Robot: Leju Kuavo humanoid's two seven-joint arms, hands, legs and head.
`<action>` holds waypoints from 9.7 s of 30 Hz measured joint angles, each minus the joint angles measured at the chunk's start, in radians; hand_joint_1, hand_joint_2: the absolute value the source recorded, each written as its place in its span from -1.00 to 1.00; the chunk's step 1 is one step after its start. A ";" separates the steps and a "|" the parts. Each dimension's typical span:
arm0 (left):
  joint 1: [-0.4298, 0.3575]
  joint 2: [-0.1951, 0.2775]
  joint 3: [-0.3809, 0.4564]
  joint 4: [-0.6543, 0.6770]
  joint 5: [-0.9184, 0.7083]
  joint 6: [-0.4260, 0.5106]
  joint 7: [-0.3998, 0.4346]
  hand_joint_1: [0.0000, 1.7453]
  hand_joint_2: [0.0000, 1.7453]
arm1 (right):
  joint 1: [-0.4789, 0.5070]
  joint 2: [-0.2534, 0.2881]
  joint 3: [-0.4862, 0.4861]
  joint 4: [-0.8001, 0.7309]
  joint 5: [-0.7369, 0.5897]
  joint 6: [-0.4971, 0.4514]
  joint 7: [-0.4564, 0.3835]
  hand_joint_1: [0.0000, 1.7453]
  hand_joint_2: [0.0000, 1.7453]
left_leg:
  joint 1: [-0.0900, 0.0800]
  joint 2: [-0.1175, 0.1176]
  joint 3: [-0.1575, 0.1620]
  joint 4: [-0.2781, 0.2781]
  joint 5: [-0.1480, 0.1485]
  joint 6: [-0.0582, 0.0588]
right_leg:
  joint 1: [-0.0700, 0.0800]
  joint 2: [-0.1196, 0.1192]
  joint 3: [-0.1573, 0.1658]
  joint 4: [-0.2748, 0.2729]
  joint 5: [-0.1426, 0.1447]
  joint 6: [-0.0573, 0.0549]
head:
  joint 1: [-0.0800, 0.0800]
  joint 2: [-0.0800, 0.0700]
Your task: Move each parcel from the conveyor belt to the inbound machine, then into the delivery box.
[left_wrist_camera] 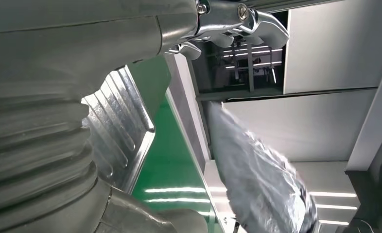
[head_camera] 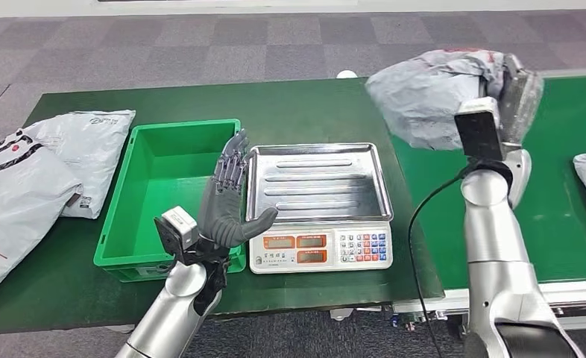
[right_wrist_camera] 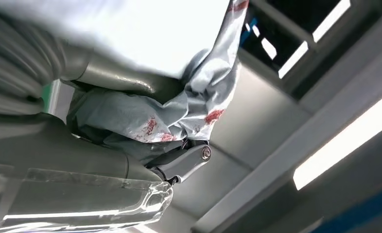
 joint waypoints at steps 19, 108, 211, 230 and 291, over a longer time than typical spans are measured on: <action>0.000 -0.022 0.000 0.023 0.026 0.035 -0.001 -1.00 1.00 | -0.274 0.187 0.584 0.574 0.122 0.287 0.000 1.00 1.00 | 0.003 -0.002 -0.003 0.000 0.001 -0.003 | 0.002 -0.001 -0.004 0.000 -0.001 -0.003 | 0.000 0.000; 0.134 0.031 0.063 -0.127 -0.067 0.101 0.026 -1.00 1.00 | 0.399 0.037 0.220 0.073 -0.372 0.247 0.097 -1.00 1.00 | 0.002 0.000 -0.002 0.000 -0.001 -0.003 | 0.002 0.000 -0.004 -0.001 -0.002 -0.003 | 0.000 0.000; -0.357 -0.161 -0.145 0.683 -0.239 0.191 0.354 -1.00 1.00 | 0.472 0.101 0.142 -0.422 -0.501 0.204 -0.219 -1.00 1.00 | 0.001 -0.001 -0.003 0.000 -0.001 -0.002 | 0.001 -0.001 -0.004 -0.001 -0.002 -0.002 | 0.000 0.000; -0.377 -0.162 -0.262 0.700 -0.154 0.195 0.395 -1.00 1.00 | 0.441 0.102 0.153 -0.403 -0.508 0.238 -0.210 -1.00 1.00 | 0.001 -0.001 -0.003 0.000 -0.001 -0.002 | 0.001 -0.001 -0.004 -0.001 -0.002 -0.002 | 0.000 0.000; -0.337 -0.162 -0.477 0.746 0.467 0.386 0.102 1.00 1.00 | 0.332 0.176 0.161 -0.283 -0.463 0.313 -0.158 -1.00 1.00 | 0.001 -0.003 -0.002 0.000 -0.002 -0.002 | 0.001 -0.003 -0.002 -0.001 -0.003 -0.003 | 0.000 0.000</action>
